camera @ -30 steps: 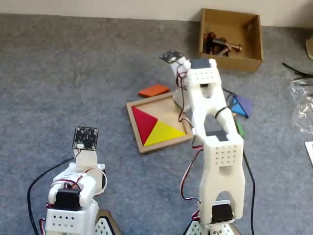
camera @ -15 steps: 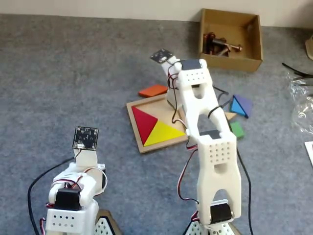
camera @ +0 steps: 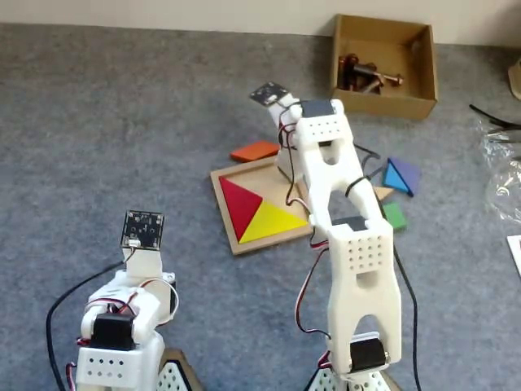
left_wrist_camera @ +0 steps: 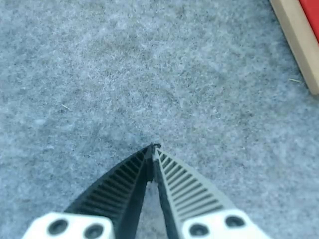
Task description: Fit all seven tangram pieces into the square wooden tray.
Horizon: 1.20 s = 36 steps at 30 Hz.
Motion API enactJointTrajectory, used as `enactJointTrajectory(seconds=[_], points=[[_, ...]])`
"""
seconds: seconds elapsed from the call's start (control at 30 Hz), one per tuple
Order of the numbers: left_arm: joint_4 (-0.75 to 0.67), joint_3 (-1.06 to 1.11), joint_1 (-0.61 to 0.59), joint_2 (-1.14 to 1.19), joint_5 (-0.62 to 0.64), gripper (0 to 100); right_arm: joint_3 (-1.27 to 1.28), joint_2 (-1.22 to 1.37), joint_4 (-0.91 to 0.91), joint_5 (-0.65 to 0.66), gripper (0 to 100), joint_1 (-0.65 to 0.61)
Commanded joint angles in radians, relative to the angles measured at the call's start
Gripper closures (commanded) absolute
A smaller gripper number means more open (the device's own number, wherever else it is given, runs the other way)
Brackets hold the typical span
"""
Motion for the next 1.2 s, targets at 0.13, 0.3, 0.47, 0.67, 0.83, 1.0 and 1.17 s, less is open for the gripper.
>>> enactJointTrajectory(seconds=[0.13, 0.3, 0.47, 0.67, 0.83, 1.0, 1.17], points=[[-0.003, 0.019, 0.016, -0.007, 0.006, 99, -0.044, -0.016, 0.11, -0.012, 88.1, -0.013], [-0.003, 0.019, 0.016, -0.007, 0.006, 99, -0.041, -0.013, 0.137, -0.012, 95.3, -0.013], [-0.003, 0.019, 0.016, -0.007, 0.006, 99, -0.048, 0.001, 0.211, -0.012, 95.5, -0.025], [-0.003, 0.019, 0.016, -0.007, 0.006, 99, -0.047, 0.015, 0.22, -0.012, 95.7, -0.051], [-0.003, 0.019, 0.016, -0.007, 0.006, 99, -0.044, 0.013, 0.246, -0.014, 95.7, -0.09], [-0.003, 0.019, 0.016, -0.007, 0.006, 99, -0.051, 0.01, 0.295, -0.014, 95.7, -0.119], [-0.003, 0.019, 0.016, -0.007, 0.006, 99, -0.051, 0.007, 0.297, -0.014, 95.7, -0.116]])
